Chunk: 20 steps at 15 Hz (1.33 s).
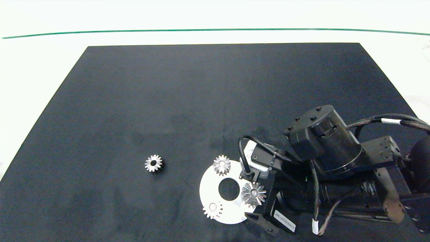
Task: Remove an incorrectly installed larger gear and replace it with the correct smaller gear
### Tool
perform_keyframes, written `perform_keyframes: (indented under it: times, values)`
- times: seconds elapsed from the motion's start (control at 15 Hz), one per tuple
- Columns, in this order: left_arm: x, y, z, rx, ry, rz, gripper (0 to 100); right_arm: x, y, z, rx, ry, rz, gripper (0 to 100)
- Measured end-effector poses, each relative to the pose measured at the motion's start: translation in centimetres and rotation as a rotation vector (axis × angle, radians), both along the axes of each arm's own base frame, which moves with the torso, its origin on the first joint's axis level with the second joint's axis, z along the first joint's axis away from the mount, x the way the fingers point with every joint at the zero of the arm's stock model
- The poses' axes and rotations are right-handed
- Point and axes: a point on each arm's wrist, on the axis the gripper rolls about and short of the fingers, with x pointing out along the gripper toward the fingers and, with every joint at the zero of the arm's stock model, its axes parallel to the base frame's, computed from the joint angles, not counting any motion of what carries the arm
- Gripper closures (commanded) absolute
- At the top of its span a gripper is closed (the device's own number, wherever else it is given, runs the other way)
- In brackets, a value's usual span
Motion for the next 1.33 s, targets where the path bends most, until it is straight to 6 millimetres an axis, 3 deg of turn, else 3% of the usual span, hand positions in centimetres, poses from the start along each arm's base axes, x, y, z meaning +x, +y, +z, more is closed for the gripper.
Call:
perform_keyframes:
  times: [0.87, 1.33]
  values:
    - [-0.3, -0.3, 0.0, -0.012, -0.010, -0.055, 0, 1.4, 1.5, -1.9, -0.097, -0.013, -0.028, 0]
    - [-0.7, -0.3, 0.0, -0.011, -0.019, -0.065, 0, 1.7, 2.4, -2.5, -0.107, -0.009, -0.011, 14]
